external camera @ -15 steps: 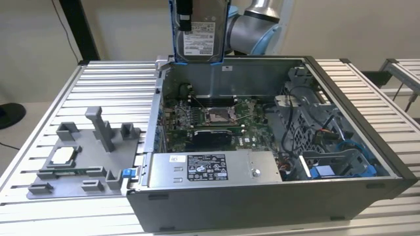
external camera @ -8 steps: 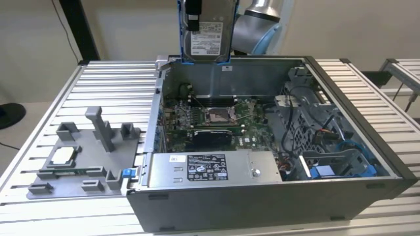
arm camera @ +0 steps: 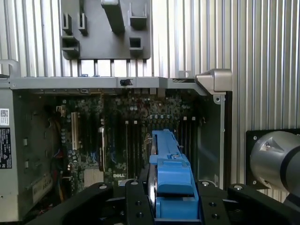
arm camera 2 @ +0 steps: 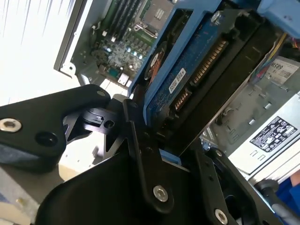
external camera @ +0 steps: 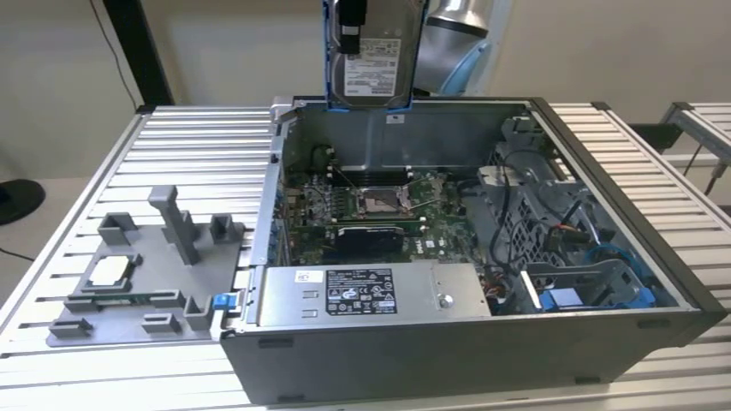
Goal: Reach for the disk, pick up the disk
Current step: 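Pick up the disk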
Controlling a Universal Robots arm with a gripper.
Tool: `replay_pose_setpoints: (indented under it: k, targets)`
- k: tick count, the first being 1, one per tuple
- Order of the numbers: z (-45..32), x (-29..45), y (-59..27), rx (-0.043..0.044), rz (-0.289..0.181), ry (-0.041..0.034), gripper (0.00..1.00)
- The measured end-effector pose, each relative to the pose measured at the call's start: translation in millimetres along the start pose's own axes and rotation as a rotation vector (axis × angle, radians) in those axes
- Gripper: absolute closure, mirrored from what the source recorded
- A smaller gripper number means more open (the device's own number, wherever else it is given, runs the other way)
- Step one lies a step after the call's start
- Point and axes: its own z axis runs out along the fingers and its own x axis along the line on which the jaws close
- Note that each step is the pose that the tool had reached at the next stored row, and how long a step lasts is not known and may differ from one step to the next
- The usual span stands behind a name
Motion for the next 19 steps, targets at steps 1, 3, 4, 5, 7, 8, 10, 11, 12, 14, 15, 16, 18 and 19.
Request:
replay_pose_setpoints:
  k: [1,3,4,5,7,8,10,11,12,14,15,16,18,19]
  targets:
    - [0.0,-0.1,-1.7,0.0000,0.000,0.0001,1.00]
    - [-0.1,-0.2,-5.4,0.0000,0.000,0.0000,1.00]
    - [-0.1,-0.3,-7.2,0.0000,0.000,0.0000,1.00]
    - [-0.1,-0.4,-9.0,0.0000,0.000,0.0001,1.00]
    - [-0.2,-0.5,-12.5,-0.0001,0.000,0.0002,1.00]
    - [-0.2,-0.6,-14.3,-0.0001,0.000,0.0001,1.00]
    - [-0.2,-0.7,-17.8,0.0000,0.000,0.0001,1.00]
    - [-0.3,-0.8,-19.6,-0.0001,0.000,0.0001,1.00]
    - [-0.3,-0.9,-21.5,-0.0001,0.000,0.0001,1.00]
    - [-0.3,-1.1,-25.4,-0.0001,0.000,0.0001,1.00]
    - [-0.4,-1.1,-27.2,-0.0001,0.000,0.0002,1.00]
    - [-0.4,-1.2,-29.1,-0.0001,0.000,0.0001,1.00]
    - [-0.4,-1.4,-33.4,0.0000,0.000,0.0000,1.00]
    - [-0.5,-1.5,-35.9,0.0000,0.000,0.0000,1.00]
